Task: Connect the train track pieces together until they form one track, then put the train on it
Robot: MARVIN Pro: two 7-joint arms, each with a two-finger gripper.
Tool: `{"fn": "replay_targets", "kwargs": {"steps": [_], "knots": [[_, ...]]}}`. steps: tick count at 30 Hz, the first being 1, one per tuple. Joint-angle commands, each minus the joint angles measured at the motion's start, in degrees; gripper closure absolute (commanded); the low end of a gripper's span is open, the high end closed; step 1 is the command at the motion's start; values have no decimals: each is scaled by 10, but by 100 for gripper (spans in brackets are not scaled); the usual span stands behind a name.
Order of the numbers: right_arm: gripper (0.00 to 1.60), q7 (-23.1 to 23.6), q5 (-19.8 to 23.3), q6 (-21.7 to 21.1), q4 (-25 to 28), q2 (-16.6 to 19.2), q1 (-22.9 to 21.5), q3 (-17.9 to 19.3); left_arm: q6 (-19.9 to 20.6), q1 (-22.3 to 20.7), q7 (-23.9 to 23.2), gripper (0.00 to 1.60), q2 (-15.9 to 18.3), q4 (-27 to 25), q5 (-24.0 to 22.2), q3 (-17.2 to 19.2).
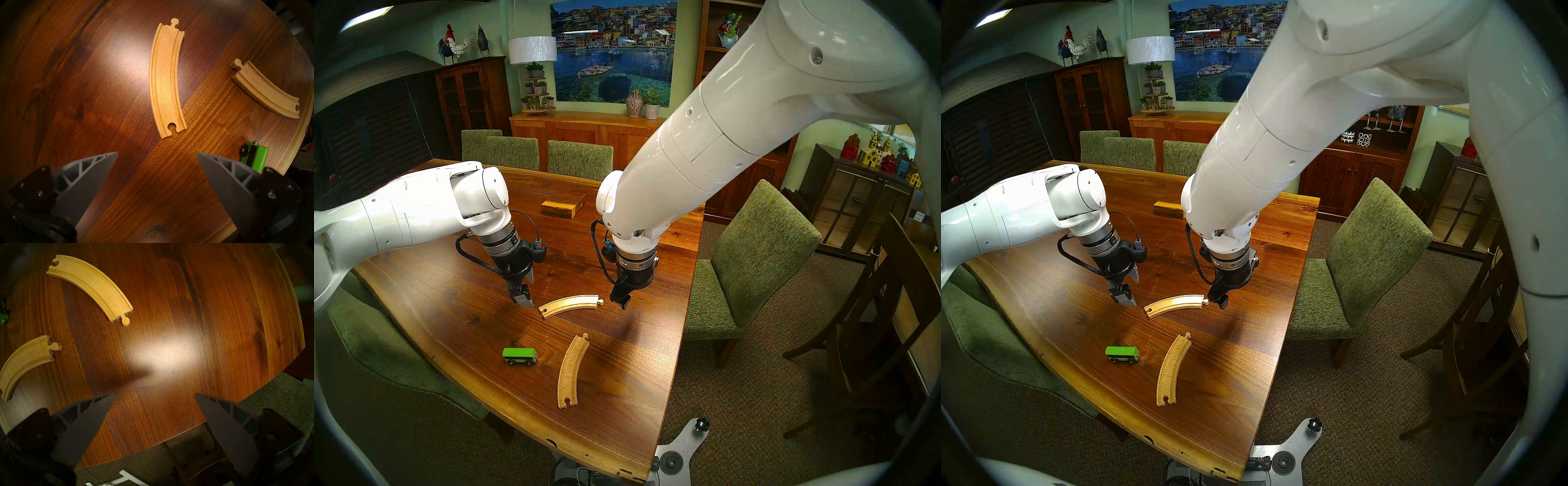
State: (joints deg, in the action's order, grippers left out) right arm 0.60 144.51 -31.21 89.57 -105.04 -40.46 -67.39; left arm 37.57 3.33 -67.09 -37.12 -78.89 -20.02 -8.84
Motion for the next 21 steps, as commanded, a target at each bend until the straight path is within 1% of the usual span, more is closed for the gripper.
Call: {"fn": "replay_targets", "kwargs": {"steps": [1, 5, 10, 21], "knots": [[0, -1, 0, 0, -6, 3, -11, 1, 0, -17, 0, 0, 0, 0, 0, 11], [0, -1, 0, 0, -6, 3, -11, 1, -2, -16, 0, 0, -1, 1, -1, 13], [0, -1, 0, 0, -6, 3, -11, 1, -7, -14, -6, 0, -12, 14, -7, 15], [0, -1, 0, 0, -6, 3, -10, 1, -11, -7, -13, 0, -63, 51, -15, 14]]}}
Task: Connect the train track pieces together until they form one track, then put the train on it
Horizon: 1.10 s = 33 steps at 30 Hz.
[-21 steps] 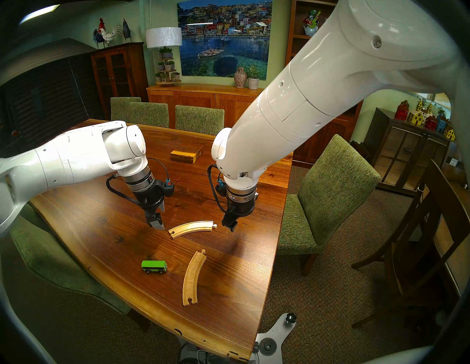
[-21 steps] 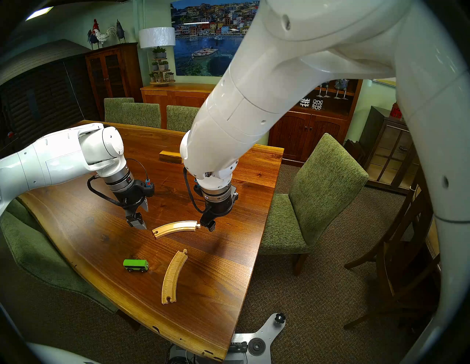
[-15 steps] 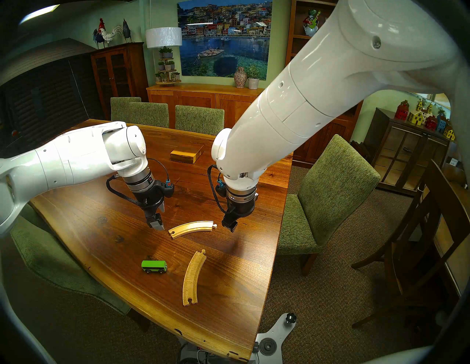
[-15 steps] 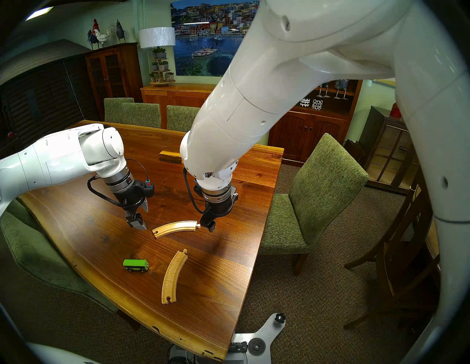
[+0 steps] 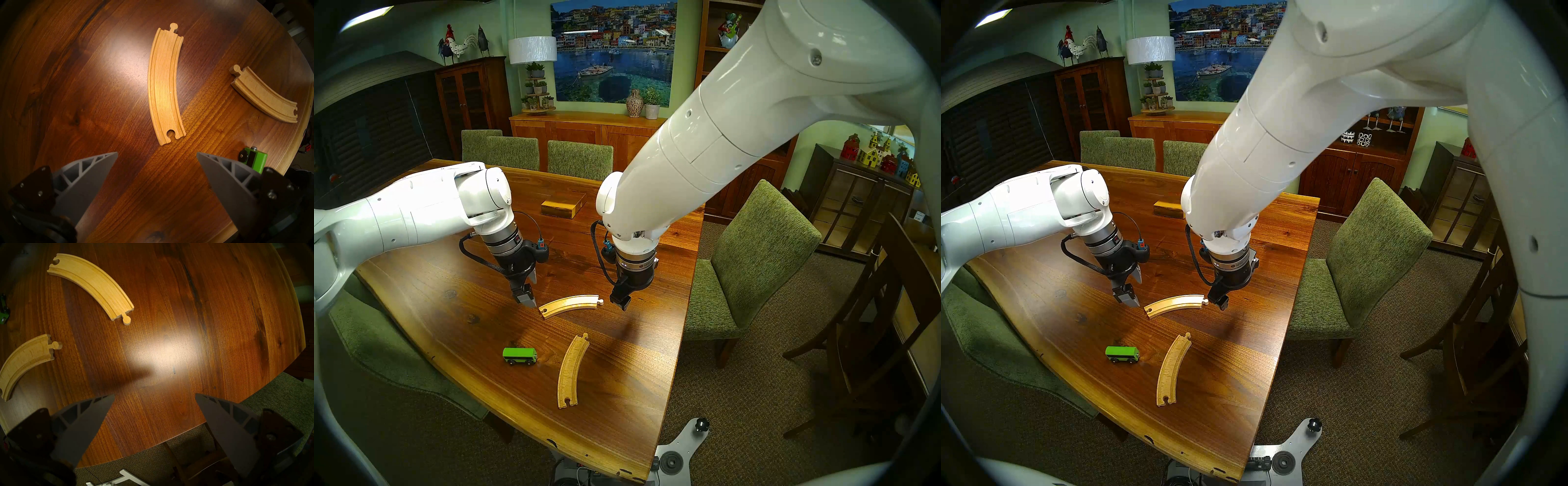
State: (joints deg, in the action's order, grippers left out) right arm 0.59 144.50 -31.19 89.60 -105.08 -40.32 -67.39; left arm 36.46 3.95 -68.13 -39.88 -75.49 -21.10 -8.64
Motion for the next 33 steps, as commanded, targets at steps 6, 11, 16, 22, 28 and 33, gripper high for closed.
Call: {"fn": "replay_targets", "kwargs": {"steps": [6, 11, 16, 22, 28, 33], "knots": [[0, -1, 0, 0, -7, 4, -12, 1, 10, -4, 0, 0, -67, 28, -3, 7], [0, -1, 0, 0, -7, 4, -12, 1, 13, -1, 0, 0, -85, 39, -1, 3], [0, -1, 0, 0, -7, 4, -12, 1, 18, 1, -1, 0, -100, 50, 2, -5], [0, -1, 0, 0, -7, 4, -12, 1, 29, 9, 16, 0, -110, 59, 3, -12], [0, -1, 0, 0, -7, 4, -12, 1, 27, 16, 24, 0, -114, 62, 2, -14], [0, -1, 0, 0, -7, 4, -12, 1, 22, 17, 22, 0, -111, 59, 0, -13]]}}
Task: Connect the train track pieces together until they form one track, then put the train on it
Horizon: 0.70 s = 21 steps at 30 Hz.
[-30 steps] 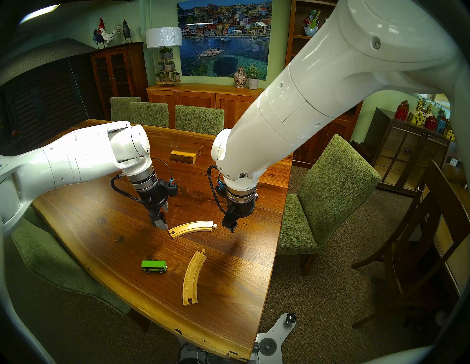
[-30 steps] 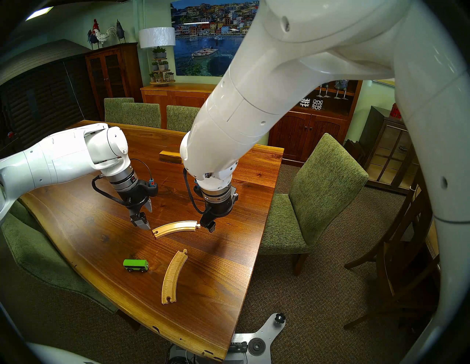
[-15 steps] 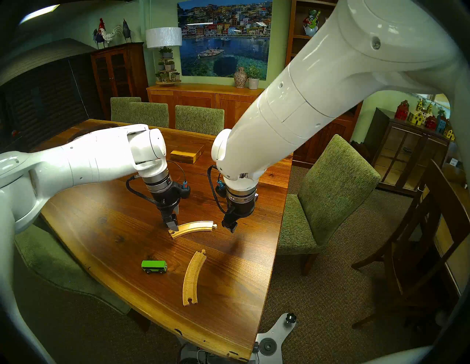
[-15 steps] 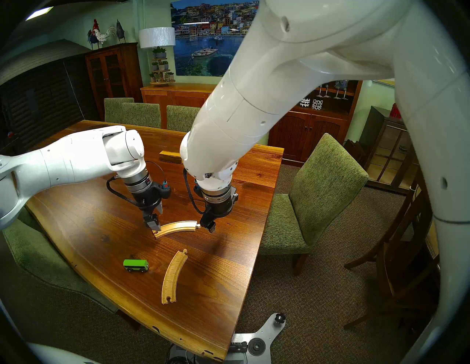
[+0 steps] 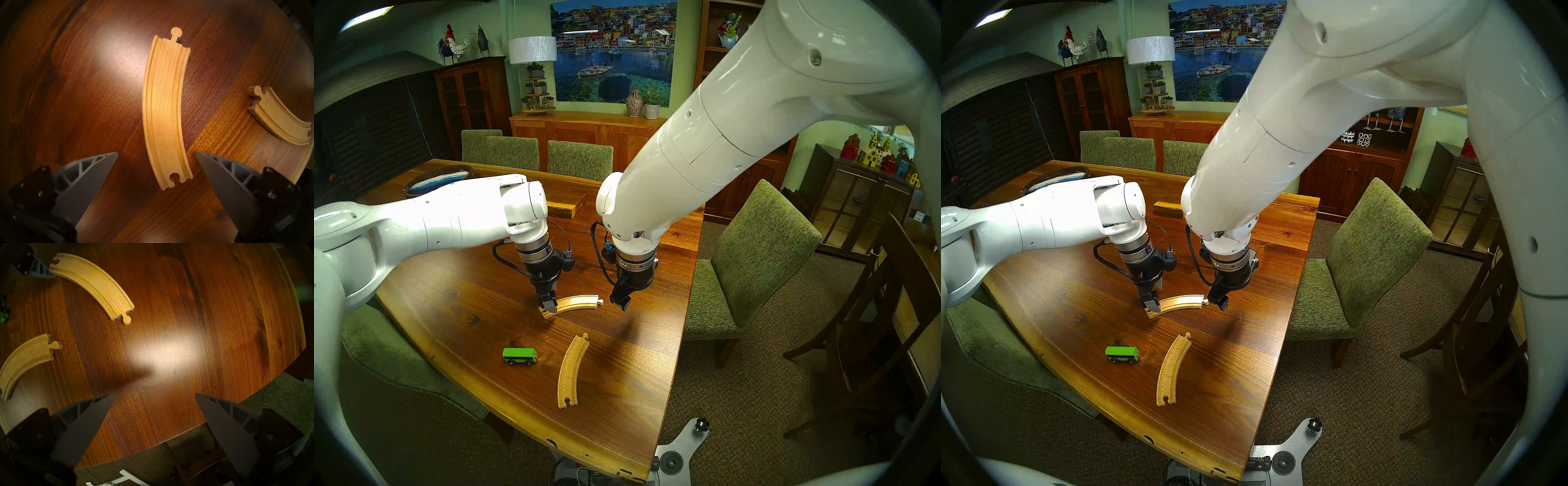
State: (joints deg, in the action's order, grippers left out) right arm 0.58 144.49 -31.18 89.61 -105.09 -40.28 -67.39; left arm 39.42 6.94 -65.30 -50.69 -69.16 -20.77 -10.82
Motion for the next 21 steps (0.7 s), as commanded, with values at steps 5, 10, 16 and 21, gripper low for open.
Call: {"fn": "replay_targets", "kwargs": {"steps": [5, 10, 16, 21], "knots": [[0, -1, 0, -1, -7, 4, -12, 1, -11, -12, -7, 0, 6, -13, -4, 9], [0, -1, 0, -1, -7, 4, -12, 1, -15, -5, -2, 0, 9, -7, -4, 9], [0, -1, 0, -1, -7, 4, -12, 1, -10, 2, 11, 0, 11, -5, -2, 11], [0, -1, 0, -1, -7, 4, -12, 1, -12, 4, 16, 0, 12, -2, -3, 10]]}}
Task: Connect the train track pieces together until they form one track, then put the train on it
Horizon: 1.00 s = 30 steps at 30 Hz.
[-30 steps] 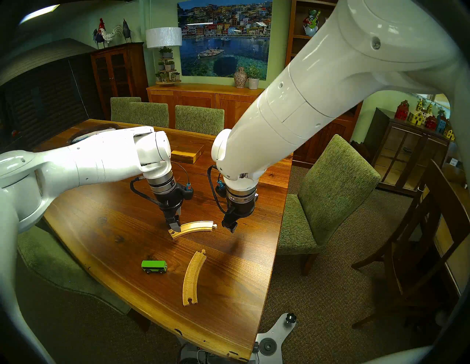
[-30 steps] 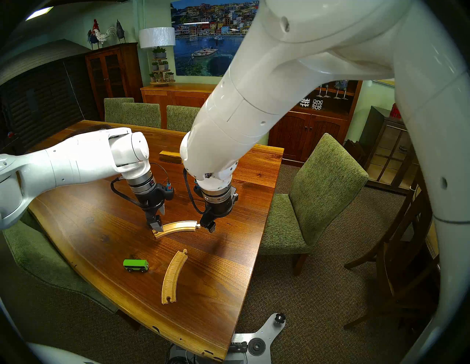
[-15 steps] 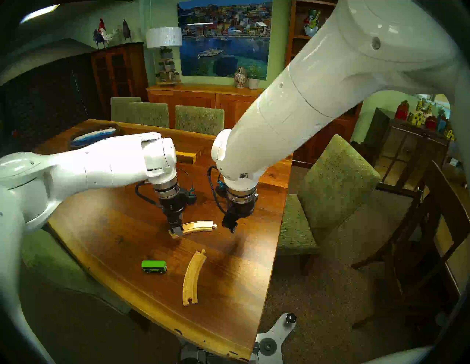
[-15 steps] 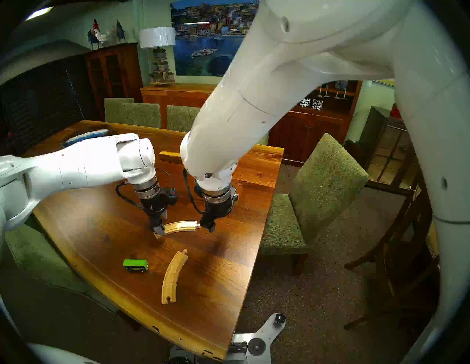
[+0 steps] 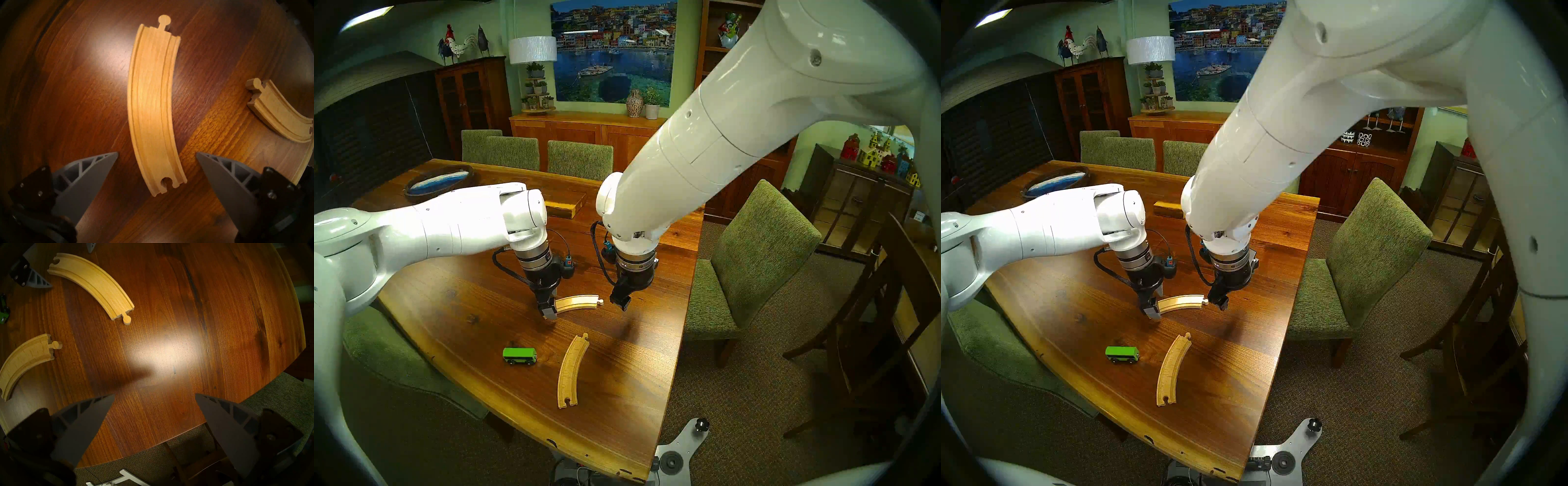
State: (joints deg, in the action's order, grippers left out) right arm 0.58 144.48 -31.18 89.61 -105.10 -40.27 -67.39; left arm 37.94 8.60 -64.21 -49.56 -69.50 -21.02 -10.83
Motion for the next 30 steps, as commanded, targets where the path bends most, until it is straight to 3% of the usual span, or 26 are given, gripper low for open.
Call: {"fn": "replay_targets", "kwargs": {"steps": [1, 6, 8, 9, 10, 12, 17, 18, 19, 20, 30], "knots": [[0, -1, 0, -1, -7, 4, -13, 1, 3, -12, 6, 0, 1, 1, -1, 10], [0, -1, 0, -1, -7, 4, -13, 1, 2, -10, 9, 6, 6, -2, 0, 8], [0, -1, 0, -1, -7, 4, -13, 1, 3, -9, 13, 19, 7, -3, 1, 7], [0, -1, 0, -1, -7, 4, -13, 1, 3, -9, 14, 34, 8, -4, 1, 7], [0, -1, 0, -1, -7, 4, -13, 1, 3, -9, 15, 60, 9, -5, 1, 6], [0, -1, 0, -1, -7, 4, -13, 1, 3, -8, 16, 87, 10, -6, 1, 6], [0, -1, 0, -1, -7, 4, -13, 1, 2, -8, 19, 124, 14, -6, 3, 5], [0, -1, 0, -1, -7, 4, -13, 1, 2, -8, 19, 137, 15, -6, 3, 5], [0, -1, 0, -1, -7, 4, -13, 1, 2, -8, 19, 137, 15, -6, 3, 5], [0, -1, 0, -1, -7, 4, -13, 1, 1, -9, 18, 160, 16, -6, 3, 5], [0, -1, 0, -1, -7, 4, -13, 1, -8, -12, 18, 160, 26, -9, 6, 7]]}}
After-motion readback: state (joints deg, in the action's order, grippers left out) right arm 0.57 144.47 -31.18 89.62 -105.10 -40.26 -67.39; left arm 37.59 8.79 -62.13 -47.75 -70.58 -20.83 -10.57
